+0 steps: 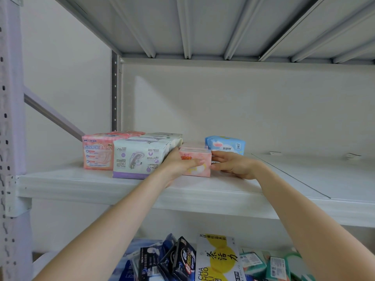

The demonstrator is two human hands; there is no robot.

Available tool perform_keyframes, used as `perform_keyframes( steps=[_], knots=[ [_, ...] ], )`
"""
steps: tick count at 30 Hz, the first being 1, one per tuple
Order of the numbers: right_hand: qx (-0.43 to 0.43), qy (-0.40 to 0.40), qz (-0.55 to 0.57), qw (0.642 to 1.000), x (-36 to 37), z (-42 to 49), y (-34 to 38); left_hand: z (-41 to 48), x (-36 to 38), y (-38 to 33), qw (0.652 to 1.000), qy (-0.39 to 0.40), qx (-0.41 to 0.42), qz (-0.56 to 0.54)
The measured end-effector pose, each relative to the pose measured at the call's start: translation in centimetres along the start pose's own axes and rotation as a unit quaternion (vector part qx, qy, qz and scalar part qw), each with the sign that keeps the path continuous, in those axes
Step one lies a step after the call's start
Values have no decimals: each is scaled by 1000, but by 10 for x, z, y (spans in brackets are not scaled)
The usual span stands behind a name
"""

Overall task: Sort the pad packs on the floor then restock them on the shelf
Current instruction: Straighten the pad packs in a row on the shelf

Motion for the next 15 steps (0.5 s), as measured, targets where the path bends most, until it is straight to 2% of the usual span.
perform_keyframes(
  steps=[8,15],
  knots=[
    [11,-9,1,1000,-1,2,-2,2,-1,1,1000,2,5,10],
    [1,-27,-19,999,-2,-3,-1,4,-6,2,999,-39,-3,-2]
  ],
)
Point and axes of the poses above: each hand's wrist, its own z-axis towards the middle knuckle, its own x-axis out of the palm, y = z × x, the point moved 8 cm from there along z, towards the middle knuckle, and after that the axes turned 9 degrees about -z, right-handed, at the moved point
